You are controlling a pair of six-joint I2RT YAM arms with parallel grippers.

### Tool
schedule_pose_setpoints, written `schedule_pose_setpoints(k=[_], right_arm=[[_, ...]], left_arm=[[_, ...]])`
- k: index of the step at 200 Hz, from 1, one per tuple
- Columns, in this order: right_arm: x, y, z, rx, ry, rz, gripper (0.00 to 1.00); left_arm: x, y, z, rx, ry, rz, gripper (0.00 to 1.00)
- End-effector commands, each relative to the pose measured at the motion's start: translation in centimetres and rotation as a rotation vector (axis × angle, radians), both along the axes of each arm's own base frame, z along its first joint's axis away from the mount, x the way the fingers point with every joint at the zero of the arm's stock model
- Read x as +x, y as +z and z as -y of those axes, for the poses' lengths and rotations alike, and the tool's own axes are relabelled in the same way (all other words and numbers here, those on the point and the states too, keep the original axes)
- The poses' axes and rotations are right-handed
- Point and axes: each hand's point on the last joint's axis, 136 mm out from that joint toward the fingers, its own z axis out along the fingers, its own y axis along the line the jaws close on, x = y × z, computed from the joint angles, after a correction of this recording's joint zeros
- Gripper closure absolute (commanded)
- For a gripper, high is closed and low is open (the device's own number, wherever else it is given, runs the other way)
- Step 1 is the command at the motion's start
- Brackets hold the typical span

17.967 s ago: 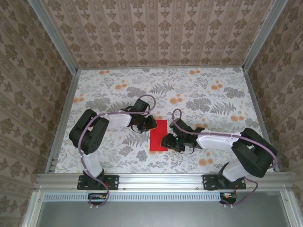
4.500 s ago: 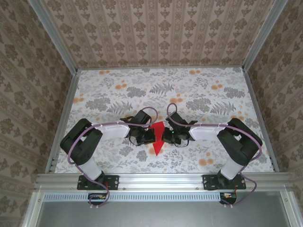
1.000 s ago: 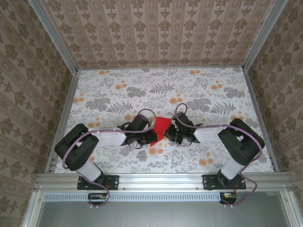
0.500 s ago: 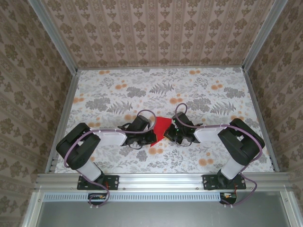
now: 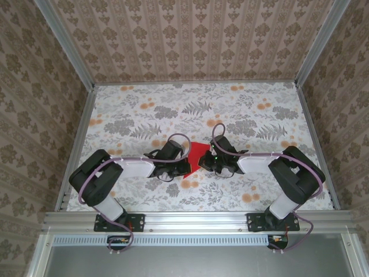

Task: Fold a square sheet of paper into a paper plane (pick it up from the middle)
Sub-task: Third fold the triangle at the center of the table.

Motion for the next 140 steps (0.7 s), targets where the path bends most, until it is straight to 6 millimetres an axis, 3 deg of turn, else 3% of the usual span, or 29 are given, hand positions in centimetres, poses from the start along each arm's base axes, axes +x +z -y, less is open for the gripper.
schedule_pose_setpoints(k=[1, 43, 87, 140], right_arm=[[0.1, 0.9, -1.2, 0.033, 0.054, 0.014, 0.95], [0.1, -1.0, -1.0, -0.005, 0.043, -0.028, 0.96], [-0.6, -3.2, 0.6, -0.064, -0.033, -0.091, 0.97], [-2.7, -4.1, 1.6, -0.093, -0.218, -0.123, 0.96]], left_arm=[[-1.0, -2.8, -2.2, 0.133, -0.010, -0.044, 0.99], [-0.9, -2.7, -2.4, 0.149, -0.031, -0.036, 1.00], [-0.3, -2.1, -2.4, 0.148, -0.034, -0.025, 1.00], [1.1, 1.9, -0.6, 0.020, 0.019, 0.030, 0.96]])
